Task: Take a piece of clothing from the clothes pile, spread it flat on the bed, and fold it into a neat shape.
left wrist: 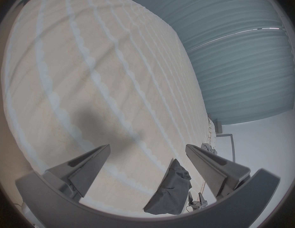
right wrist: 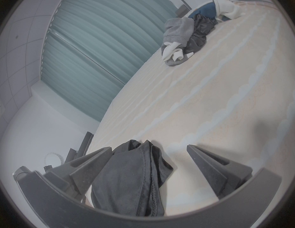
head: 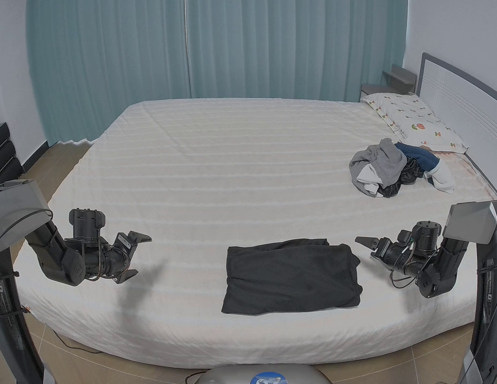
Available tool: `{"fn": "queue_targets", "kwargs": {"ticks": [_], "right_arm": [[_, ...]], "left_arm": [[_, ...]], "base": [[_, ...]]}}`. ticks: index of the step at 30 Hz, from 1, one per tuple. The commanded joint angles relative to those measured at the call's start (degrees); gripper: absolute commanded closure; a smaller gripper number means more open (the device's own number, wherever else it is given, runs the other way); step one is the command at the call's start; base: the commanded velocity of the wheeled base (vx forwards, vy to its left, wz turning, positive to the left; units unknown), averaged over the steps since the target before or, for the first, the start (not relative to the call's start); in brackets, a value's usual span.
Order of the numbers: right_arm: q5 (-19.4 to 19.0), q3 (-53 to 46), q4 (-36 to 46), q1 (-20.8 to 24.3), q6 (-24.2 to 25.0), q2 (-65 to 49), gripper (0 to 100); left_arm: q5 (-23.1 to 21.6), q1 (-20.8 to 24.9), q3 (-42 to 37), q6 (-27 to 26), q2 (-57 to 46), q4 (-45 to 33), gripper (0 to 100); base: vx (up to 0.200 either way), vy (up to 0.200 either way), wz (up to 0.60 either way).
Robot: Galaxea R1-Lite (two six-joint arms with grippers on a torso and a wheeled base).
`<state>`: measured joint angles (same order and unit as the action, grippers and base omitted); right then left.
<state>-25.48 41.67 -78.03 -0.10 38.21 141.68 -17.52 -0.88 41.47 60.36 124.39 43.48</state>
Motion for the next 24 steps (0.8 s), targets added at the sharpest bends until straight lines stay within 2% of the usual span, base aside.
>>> {"fn": "queue_targets", "kwargs": {"ticks": [1,14,15,21,24], "right_arm": [[0.25,2.37,0.51,1.42,1.26,2.29,0],[0.52,2.98,0.34,6.25,1.61,3.08,0],[0.69,3.24,0.25,6.95,1.61,3.16,0],[1.04,3.16,-0.10,6.87,1.70,3.16,0],[1.13,3.16,-0.28,6.78,1.70,2.90,0]], "left_arm": [[0.03,0.00,0.01,-0.06,0.24,-0.07,0],[0.38,0.00,0.10,-0.06,0.41,0.02,0],[1.43,0.00,0.45,0.11,0.50,-0.07,0],[1.96,0.09,1.33,0.99,0.76,-0.24,0],[1.70,-0.09,1.95,3.72,0.50,-0.24,0]], "base": [[0.000,0.000,0.00],[0.000,0.000,0.00],[0.000,0.000,0.00],[0.000,0.000,0.00],[0.000,0.000,0.00]]}}
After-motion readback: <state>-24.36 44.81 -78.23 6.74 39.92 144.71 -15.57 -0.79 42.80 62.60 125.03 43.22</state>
